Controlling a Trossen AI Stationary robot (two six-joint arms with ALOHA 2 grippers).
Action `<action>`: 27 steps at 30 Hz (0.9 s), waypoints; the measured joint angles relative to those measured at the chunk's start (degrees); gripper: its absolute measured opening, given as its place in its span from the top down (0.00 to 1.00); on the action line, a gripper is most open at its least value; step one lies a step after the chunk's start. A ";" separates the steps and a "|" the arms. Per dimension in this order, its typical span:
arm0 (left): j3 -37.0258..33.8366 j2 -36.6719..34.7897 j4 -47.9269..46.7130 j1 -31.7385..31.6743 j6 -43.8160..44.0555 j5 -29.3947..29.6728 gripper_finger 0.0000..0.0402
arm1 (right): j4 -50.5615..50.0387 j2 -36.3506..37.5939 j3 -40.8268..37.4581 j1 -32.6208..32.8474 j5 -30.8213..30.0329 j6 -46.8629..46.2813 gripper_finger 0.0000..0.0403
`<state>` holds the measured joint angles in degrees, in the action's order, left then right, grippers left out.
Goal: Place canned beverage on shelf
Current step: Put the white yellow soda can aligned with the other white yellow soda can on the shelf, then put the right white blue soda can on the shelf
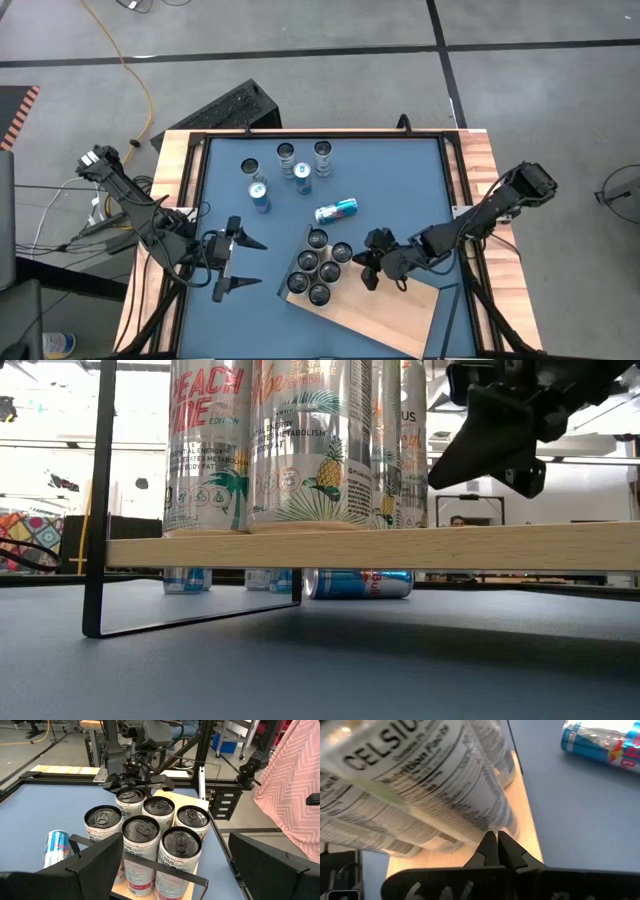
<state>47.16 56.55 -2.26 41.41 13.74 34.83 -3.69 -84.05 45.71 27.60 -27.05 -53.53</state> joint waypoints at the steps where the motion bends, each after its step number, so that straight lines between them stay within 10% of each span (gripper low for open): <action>1: 0.00 0.00 0.00 0.00 0.00 0.01 0.13 | 0.32 0.00 0.00 0.19 0.00 0.04 1.00; 20: 0.00 0.02 -0.18 0.02 1.08 2.55 0.13 | 5.46 0.05 0.00 1.32 0.22 4.10 1.00; 27: 0.00 -3.33 -0.76 0.00 1.00 4.74 0.13 | -6.66 4.73 1.35 -0.26 0.18 1.25 1.00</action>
<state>47.16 53.23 -3.02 41.41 14.74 39.57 -10.35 -79.32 47.06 27.35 -26.87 -52.28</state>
